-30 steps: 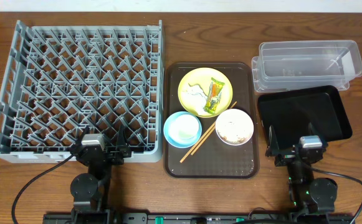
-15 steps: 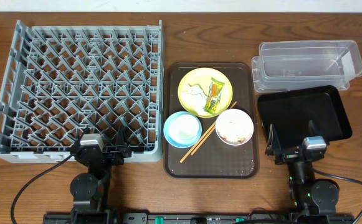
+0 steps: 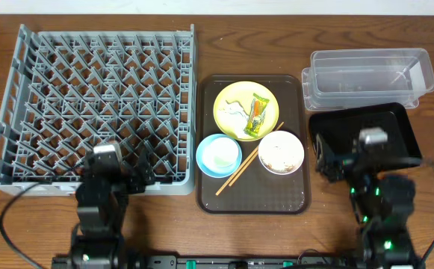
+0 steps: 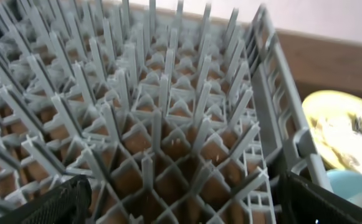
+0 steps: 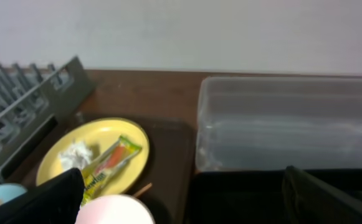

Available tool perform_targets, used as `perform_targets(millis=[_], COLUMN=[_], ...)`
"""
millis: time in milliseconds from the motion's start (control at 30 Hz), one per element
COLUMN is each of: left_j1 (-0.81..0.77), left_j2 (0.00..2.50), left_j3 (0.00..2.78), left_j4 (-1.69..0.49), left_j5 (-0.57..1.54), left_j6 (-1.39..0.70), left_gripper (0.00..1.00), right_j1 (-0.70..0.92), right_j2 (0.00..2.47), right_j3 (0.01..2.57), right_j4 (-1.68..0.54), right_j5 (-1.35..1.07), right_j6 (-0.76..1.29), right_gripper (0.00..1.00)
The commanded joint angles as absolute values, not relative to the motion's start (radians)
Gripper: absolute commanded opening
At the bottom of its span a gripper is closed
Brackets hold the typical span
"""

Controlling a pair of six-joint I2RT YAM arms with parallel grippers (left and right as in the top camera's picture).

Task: Sort waste into correct bins and load items into the dishwasher rack
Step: 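Reach the right gripper to the yellow wrapper on the yellow plate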

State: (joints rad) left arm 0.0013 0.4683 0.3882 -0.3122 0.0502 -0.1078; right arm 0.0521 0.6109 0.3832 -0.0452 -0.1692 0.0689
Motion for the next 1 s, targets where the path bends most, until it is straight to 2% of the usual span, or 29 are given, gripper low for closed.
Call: perform_targets(millis=[0,100,267,367,633,900,967], left_j1=[-0.003,-0.003,-0.003,-0.003,-0.003,-0.003,-0.003], left_j2=[0.585,0.686,0.846,0.915,0.963,0.963,0.963], left_j3=[0.506,0.609,0.779,0.839,0.862,0.862,0.862], left_j4=[-0.369,-0.459,-0.648,-0.729,-0.765,-0.755,-0.75], left_j5=[0.044,0.044,0.044,0.044,0.071,0.074,0.074], left_j6=[-0.113,-0.113,-0.113,-0.113,-0.114,-0.114,-0.114], left_gripper=[0.97,0.97,0.97,0.97,0.97,0.97,0.97], right_j1=[0.06,0.06,0.06,0.06,0.084,0.287,0.337], right_j2=[0.781,0.941,1.201,1.299,1.384,1.469,1.51], right_j3=[0.544,0.703,1.016,1.124,1.164,1.164,1.164], right_j4=[-0.108,-0.226,-0.562,-0.671,-0.497,-0.403,-0.379], right_j5=[-0.268,-0.31,-0.326,-0.326,-0.514,-0.204,-0.136], right_j6=[0.083,0.081,0.025,0.013,0.067,0.187,0.233], right_gripper=[0.99,0.99,0.99,0.99,0.98,0.83,0.75])
